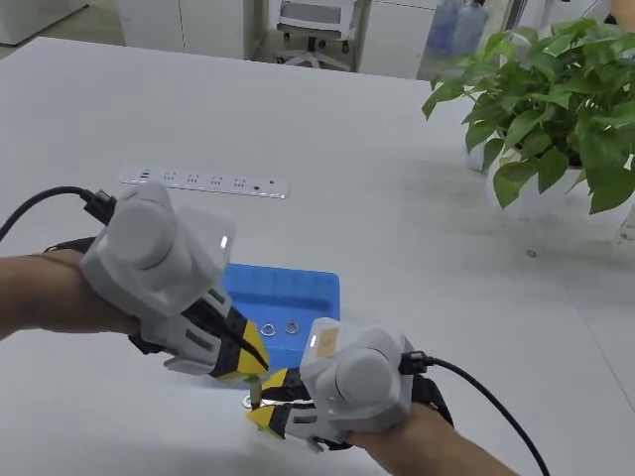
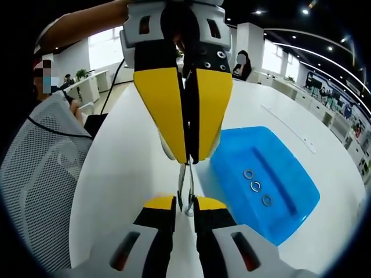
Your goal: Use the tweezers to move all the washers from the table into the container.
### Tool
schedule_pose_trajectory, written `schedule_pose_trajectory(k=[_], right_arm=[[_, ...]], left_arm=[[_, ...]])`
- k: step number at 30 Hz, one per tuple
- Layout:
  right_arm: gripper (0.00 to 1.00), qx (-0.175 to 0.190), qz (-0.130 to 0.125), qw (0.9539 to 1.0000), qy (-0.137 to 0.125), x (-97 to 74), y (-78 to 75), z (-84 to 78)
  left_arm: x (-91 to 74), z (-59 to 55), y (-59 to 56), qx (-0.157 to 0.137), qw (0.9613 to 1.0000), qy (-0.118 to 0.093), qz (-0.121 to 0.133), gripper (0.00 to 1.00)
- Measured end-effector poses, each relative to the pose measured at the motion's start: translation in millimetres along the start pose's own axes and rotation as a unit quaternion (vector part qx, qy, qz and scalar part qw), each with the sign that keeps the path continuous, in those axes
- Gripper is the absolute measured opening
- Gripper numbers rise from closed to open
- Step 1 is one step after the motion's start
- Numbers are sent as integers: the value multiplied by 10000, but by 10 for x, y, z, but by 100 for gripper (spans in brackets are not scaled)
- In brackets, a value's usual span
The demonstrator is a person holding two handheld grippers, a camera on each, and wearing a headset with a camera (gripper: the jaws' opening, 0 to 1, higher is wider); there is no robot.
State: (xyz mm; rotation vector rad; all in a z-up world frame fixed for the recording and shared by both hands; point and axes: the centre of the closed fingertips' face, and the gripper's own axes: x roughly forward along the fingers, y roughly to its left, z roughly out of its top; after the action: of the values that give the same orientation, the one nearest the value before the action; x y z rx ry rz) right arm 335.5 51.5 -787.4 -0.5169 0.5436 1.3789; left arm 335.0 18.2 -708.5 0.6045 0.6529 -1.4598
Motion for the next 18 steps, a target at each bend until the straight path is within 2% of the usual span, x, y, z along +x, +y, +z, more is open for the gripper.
schedule_pose_trajectory(k=[14, 18], right_arm=[[14, 67, -3, 10000, 32, 0, -29, 3], [11, 165, -29, 9998, 43, 1, -48, -1]], left_arm=[[4, -8, 72, 96, 9999, 100, -65, 5], [14, 1, 67, 147, 9998, 103, -113, 5]])
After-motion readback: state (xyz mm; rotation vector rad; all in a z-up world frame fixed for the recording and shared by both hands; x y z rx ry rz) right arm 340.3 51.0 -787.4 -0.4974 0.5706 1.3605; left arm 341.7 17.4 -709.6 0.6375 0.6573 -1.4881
